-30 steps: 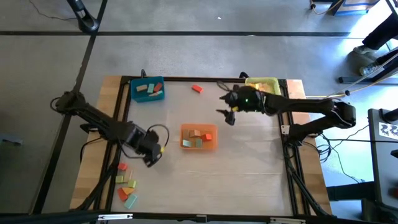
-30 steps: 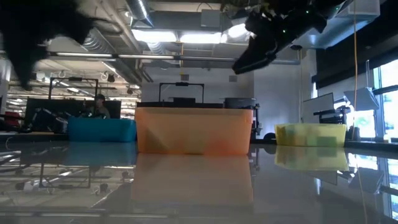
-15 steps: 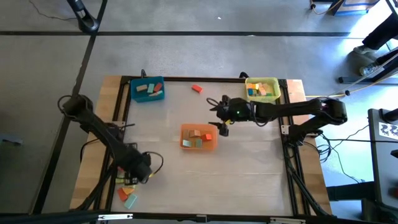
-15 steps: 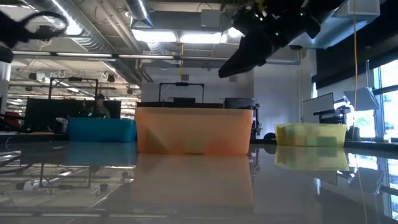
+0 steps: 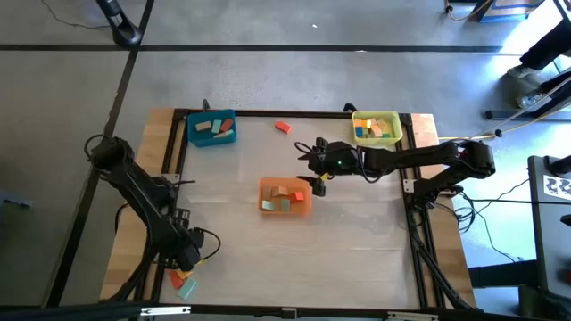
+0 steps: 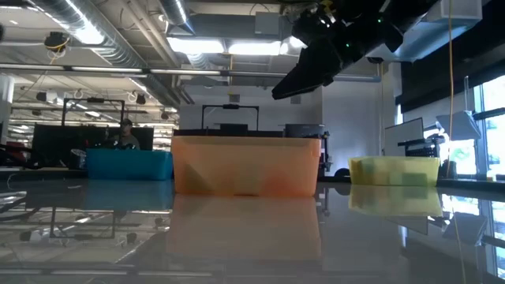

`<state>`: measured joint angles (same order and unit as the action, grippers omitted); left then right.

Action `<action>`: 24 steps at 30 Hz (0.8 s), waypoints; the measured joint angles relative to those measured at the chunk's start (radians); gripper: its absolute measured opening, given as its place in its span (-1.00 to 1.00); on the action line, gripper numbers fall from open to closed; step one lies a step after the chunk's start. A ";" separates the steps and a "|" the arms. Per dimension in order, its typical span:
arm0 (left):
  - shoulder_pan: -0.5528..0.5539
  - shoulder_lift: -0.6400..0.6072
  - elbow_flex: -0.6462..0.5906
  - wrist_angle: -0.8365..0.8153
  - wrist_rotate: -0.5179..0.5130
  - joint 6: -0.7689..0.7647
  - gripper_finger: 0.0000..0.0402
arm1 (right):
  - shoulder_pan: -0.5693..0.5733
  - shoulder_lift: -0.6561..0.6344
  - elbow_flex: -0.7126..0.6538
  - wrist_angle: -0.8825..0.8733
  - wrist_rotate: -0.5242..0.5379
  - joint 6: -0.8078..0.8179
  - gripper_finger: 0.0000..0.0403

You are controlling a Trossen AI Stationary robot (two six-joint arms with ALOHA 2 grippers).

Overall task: Sort blocks by size
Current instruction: Put the orange cube block into the yellow bin

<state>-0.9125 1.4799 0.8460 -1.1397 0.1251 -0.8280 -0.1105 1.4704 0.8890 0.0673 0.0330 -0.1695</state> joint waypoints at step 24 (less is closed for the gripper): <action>-0.032 -0.002 -0.166 0.168 0.023 0.018 -0.28 | -0.001 0.000 0.000 -0.017 0.104 0.004 0.46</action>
<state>-0.9447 1.4780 0.6796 -0.9719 0.1479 -0.8097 -0.1116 1.4704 0.8888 0.0503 0.1365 -0.1659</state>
